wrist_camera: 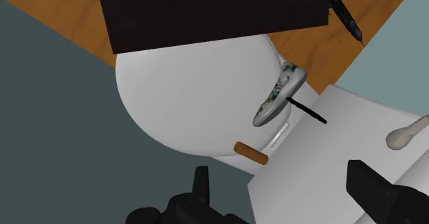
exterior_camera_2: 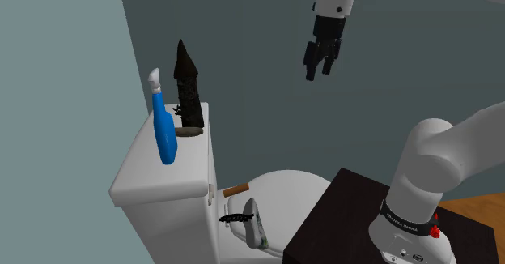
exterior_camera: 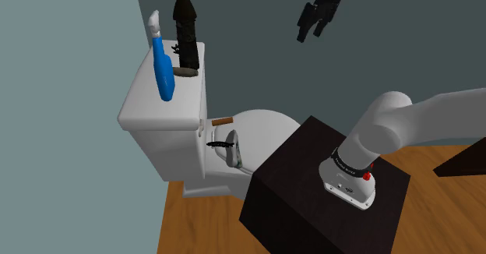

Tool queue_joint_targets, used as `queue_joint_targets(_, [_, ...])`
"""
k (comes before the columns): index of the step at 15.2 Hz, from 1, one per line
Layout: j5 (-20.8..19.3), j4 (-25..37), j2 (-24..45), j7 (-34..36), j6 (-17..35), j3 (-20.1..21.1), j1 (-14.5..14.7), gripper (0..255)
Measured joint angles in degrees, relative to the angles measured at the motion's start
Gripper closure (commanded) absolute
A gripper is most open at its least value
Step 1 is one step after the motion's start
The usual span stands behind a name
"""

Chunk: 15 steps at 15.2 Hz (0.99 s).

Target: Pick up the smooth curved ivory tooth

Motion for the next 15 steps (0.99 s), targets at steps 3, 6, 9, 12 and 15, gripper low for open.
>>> queue_joint_targets(3, [0.58,0.82,2.43,-0.44,1.40,0.09,0.57,0])
queue_joint_targets(6, [1.92,2.03,7.86,-1.54,5.10,0.35,1.86,0])
queue_joint_targets(9, [3.16,4.93,14.23,-3.28,8.05,0.25,3.08,0])
queue_joint_targets(12, [4.55,7.28,19.82,-4.90,10.74,0.45,4.33,0])
queue_joint_targets(15, [5.95,10.78,26.03,-6.53,12.92,0.79,5.53,0])
